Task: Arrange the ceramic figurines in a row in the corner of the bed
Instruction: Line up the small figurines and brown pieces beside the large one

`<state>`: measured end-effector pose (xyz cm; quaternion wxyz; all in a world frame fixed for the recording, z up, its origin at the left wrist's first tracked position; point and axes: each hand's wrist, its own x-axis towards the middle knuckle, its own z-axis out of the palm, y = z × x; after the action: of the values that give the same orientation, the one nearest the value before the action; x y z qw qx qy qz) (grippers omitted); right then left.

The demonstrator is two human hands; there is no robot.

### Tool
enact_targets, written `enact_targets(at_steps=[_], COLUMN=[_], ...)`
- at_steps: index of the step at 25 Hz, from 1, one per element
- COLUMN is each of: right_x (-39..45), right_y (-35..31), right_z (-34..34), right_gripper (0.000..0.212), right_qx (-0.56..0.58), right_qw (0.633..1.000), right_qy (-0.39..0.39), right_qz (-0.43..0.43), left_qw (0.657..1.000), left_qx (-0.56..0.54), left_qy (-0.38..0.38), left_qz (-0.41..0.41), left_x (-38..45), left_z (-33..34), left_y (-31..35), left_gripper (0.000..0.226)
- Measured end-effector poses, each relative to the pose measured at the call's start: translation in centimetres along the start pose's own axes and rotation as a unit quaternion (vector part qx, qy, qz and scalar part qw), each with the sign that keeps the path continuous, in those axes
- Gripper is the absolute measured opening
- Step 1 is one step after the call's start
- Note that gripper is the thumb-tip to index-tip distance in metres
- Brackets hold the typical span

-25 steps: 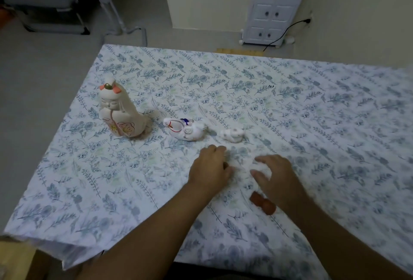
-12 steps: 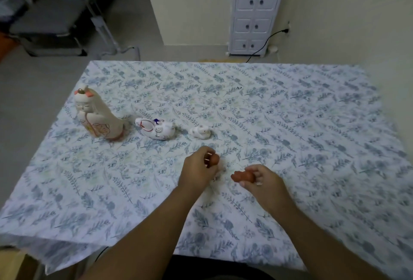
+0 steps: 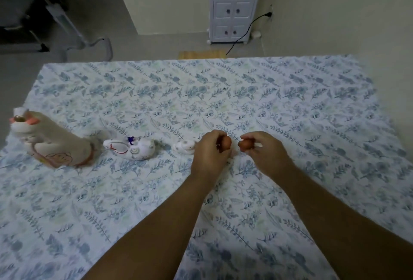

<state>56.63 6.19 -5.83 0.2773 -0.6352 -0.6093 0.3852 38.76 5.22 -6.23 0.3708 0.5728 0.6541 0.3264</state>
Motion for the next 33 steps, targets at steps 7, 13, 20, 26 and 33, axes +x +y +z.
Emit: enact_targets(at_steps=[7, 13, 20, 26, 33], right_x=[0.6, 0.9, 0.9, -0.1, -3.5], right_y=[0.7, 1.8, 1.7, 0.4, -4.9], right_z=[2.6, 3.1, 2.0, 1.2, 0.8], right_gripper=[0.046, 0.037, 0.032, 0.067, 0.058], right_qx=[0.013, 0.022, -0.053, -0.049, -0.221], right_qw=[1.0, 0.997, 0.998, 0.996, 0.969], right_qy=[0.017, 0.017, -0.042, -0.068, -0.034], right_qz=[0.017, 0.072, 0.017, 0.039, -0.102], left_qw=[0.999, 0.999, 0.999, 0.999, 0.992], left_qx=[-0.029, -0.011, -0.009, 0.011, 0.123], left_qy=[-0.031, -0.041, -0.046, -0.03, 0.021], left_qz=[-0.008, 0.019, 0.014, -0.015, 0.03], left_x=[0.6, 0.9, 1.0, -0.3, -5.7], left_z=[0.7, 1.0, 1.0, 0.2, -4.5], left_y=[-2.7, -2.8, -2.4, -0.7, 1.9], left_gripper=[0.024, 0.016, 0.018, 0.045, 0.051])
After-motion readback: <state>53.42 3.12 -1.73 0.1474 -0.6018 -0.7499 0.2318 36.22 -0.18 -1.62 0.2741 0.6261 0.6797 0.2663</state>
